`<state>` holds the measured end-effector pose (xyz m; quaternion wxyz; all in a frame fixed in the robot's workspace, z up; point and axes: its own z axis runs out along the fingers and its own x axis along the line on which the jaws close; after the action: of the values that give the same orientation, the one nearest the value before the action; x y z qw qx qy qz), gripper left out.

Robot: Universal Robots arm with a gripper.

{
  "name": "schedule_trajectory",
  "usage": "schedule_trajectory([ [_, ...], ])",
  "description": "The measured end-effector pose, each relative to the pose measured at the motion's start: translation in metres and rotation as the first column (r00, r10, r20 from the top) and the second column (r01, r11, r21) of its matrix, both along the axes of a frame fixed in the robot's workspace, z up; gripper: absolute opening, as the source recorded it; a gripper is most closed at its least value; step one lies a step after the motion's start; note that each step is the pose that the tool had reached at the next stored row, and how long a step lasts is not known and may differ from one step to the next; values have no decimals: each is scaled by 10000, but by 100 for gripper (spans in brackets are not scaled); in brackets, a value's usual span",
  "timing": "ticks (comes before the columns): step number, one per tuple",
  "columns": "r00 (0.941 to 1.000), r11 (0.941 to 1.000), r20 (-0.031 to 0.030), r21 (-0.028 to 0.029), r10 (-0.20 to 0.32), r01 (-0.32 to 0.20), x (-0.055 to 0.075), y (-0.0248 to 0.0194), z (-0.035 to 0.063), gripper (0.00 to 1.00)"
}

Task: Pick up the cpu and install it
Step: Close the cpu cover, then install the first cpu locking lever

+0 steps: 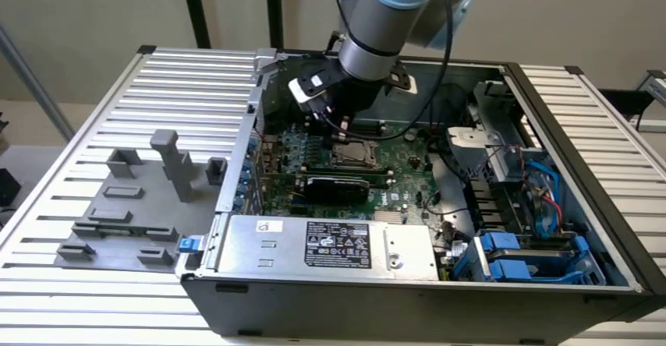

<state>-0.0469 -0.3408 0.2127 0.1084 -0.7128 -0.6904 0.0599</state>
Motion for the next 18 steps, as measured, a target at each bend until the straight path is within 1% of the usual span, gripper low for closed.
schedule_trajectory([
  [5, 10000, 10000, 1, 1, -1, 1, -152, -37, 1, 11],
  [18, 10000, 10000, 0, 1, 0, 0, -156, -37, 2, 11],
])
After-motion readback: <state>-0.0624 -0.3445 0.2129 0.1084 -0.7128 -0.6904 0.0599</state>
